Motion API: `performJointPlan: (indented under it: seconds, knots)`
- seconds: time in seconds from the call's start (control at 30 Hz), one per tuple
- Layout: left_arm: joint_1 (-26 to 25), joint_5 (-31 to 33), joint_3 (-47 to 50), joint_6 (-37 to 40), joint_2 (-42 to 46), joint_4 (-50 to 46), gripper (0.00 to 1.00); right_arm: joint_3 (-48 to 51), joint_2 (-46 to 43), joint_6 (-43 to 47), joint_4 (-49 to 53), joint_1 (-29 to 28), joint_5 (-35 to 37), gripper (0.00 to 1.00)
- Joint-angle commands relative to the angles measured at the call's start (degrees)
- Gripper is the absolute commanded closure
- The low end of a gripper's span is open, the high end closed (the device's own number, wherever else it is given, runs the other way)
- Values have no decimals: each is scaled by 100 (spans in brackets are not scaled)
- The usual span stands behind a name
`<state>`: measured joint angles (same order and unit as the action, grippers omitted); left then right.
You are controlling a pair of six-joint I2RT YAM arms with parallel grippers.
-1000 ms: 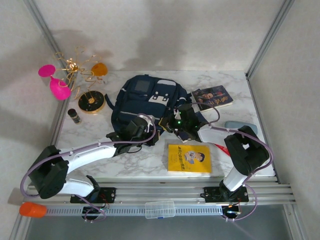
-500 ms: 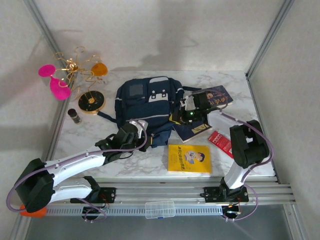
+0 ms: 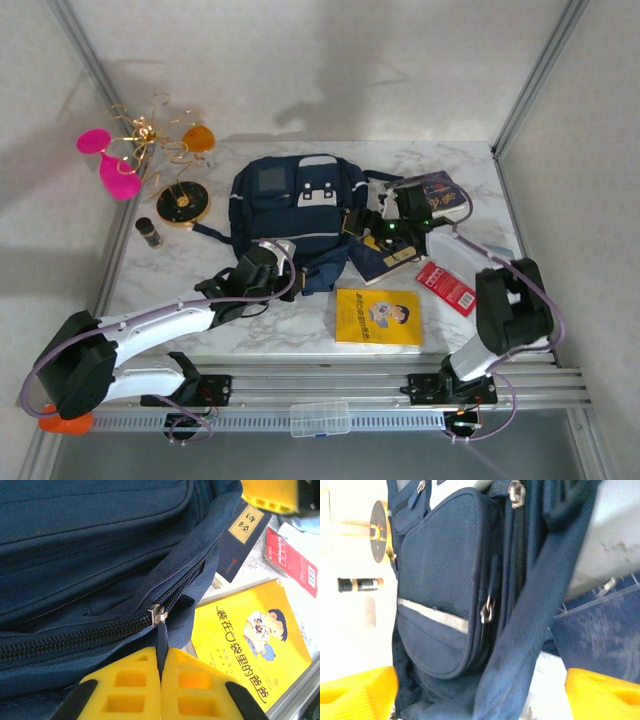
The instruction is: Pack books, pencil case, and school supplies into a backpack
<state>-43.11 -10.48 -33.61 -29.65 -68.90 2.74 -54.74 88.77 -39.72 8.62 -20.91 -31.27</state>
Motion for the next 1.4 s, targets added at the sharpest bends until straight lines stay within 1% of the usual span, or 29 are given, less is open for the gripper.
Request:
performJointPlan:
  seconds: [0.0, 0.03, 0.1, 0.17, 0.2, 0.3, 0.4, 0.47, 0.5, 0.53, 0.57, 0.67, 0.73, 0.77, 0.8, 0.87, 0.93, 0.97, 1.07, 1.13, 1.2, 1.3, 1.37]
  knots:
    - [-78, 116, -156, -170, -54, 396, 100, 649, -464, -1177, -352, -383, 257, 5]
    - [-90, 95, -178, -160, -91, 426, 100, 768, -541, -1403, -459, -507, 324, 2]
    - [-109, 72, -249, -152, -197, 445, 100, 1102, -704, -2041, -773, -820, 634, 1]
    - [-126, 12, -307, -108, -281, 481, 100, 1454, -771, -2719, -1395, -1063, 809, 1]
    - [-135, 2, -351, -94, -330, 462, 100, 1549, -737, -3018, -1711, -1181, 892, 1]
    - [-153, -39, -419, -85, -413, 450, 100, 1504, -482, -3595, -2126, -1473, 1271, 1]
    - [-154, -37, -371, -85, -430, 573, 100, 1418, -155, -3893, -2701, -1726, 1652, 8]
    - [-158, -14, -386, -96, -480, 596, 100, 1160, 152, -3878, -2676, -1859, 1759, 13]
    - [-154, -42, -409, -85, -515, 587, 100, 982, 321, -3762, -2683, -1863, 1802, 17]
    - [-154, -57, -418, -76, -542, 586, 100, 838, 454, -3686, -2551, -2039, 1903, 20]
    - [-154, -51, -434, -84, -570, 592, 100, 734, 588, -3678, -2471, -2079, 1963, 25]
    - [-154, -83, -488, -107, -636, 583, 100, 568, 855, -3507, -2754, -2158, 1987, 46]
    - [-154, -132, -511, -143, -629, 585, 100, 303, 971, -3135, -2543, -2206, 2017, 60]
    - [-158, -137, -515, -166, -612, 586, 100, 181, 1015, -2922, -2352, -2215, 1991, 70]
    - [-162, -130, -516, -192, -577, 558, 100, 128, 1019, -2669, -2248, -2213, 1934, 78]
    - [-162, -36, -516, -299, -493, 415, 100, 105, 916, -2169, -2005, -2195, 1924, 87]
    - [-171, 149, -521, -463, -363, 79, 100, 149, 720, -1685, -1667, -2133, 1996, 97]
    - [-171, 211, -470, -508, -247, -52, 100, 241, 578, -1463, -1646, -2046, 1934, 100]
    - [-163, 562, -278, -627, 170, -445, 100, 386, 176, -779, -1423, -1652, 1552, 100]
    - [-133, 872, -221, -709, 424, -820, 100, 261, -14, -204, -987, -1429, 1516, 100]
    - [-24, 1164, -172, -826, 614, -1217, 100, 128, -158, 222, -724, -1110, 1276, 100]
    - [351, 1264, -114, -1061, 705, -1603, 100, -40, -309, 606, -495, -601, 754, 100]
    - [523, 1207, -49, -1093, 798, -1560, 100, -249, -354, 842, -188, -400, 702, 100]
